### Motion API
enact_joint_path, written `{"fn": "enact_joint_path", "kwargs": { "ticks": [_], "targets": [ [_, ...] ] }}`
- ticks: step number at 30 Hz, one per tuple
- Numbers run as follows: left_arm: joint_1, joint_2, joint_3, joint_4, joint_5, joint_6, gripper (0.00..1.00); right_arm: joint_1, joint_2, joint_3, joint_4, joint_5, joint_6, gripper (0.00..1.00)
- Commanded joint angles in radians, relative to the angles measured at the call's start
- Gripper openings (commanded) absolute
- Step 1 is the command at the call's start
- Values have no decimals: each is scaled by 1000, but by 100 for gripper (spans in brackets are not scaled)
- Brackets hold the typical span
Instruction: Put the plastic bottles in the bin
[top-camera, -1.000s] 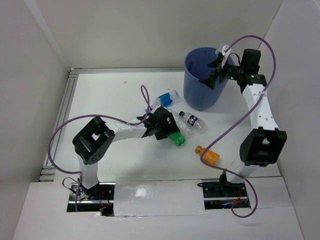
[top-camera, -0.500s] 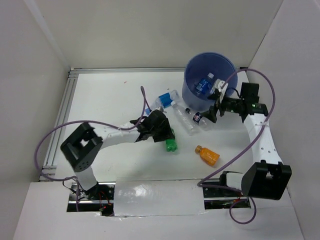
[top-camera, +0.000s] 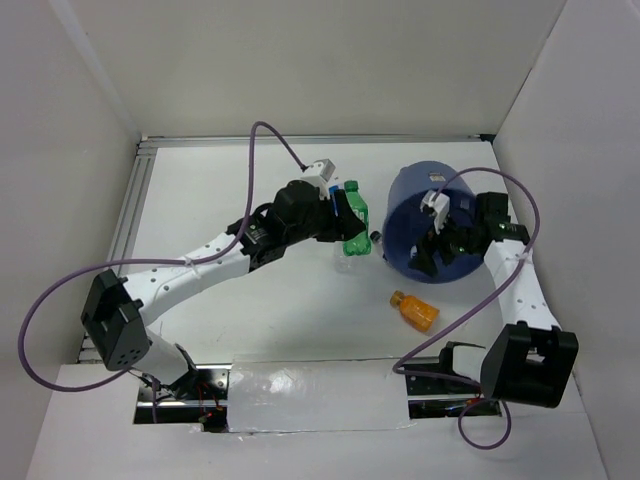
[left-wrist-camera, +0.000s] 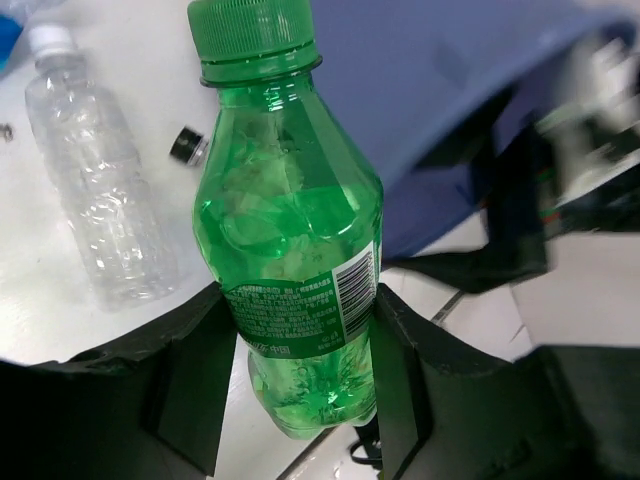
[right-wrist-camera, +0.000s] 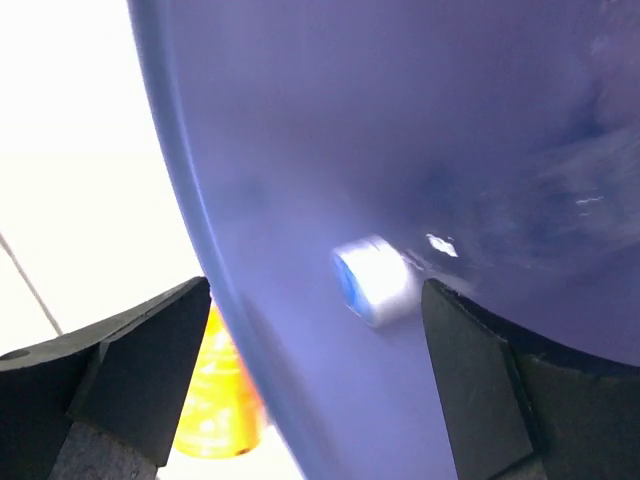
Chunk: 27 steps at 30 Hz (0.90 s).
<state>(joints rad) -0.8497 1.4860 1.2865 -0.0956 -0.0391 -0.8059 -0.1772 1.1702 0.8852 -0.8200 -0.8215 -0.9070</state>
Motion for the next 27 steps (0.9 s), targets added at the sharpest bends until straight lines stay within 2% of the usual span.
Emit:
{"fn": "enact_joint_path", "kwargs": {
  "ticks": [1,6,11,20,27],
  "targets": [
    [1,25,-15,33,18,14,0,-13,43,142,74,-7,23,93],
    [1,-9,-68,59,18,5,0,-24,74,210,149,-7,71,95],
    [1,-41,-102,59,18,5,0,-33,161,283,281,140,212,98],
    [1,-72,-154,68,7,5,0,-120,321,417,344,222,332,98],
    [1,-61,-145,91,18,5,0,-177,512,679,271,197,379,98]
  ]
}}
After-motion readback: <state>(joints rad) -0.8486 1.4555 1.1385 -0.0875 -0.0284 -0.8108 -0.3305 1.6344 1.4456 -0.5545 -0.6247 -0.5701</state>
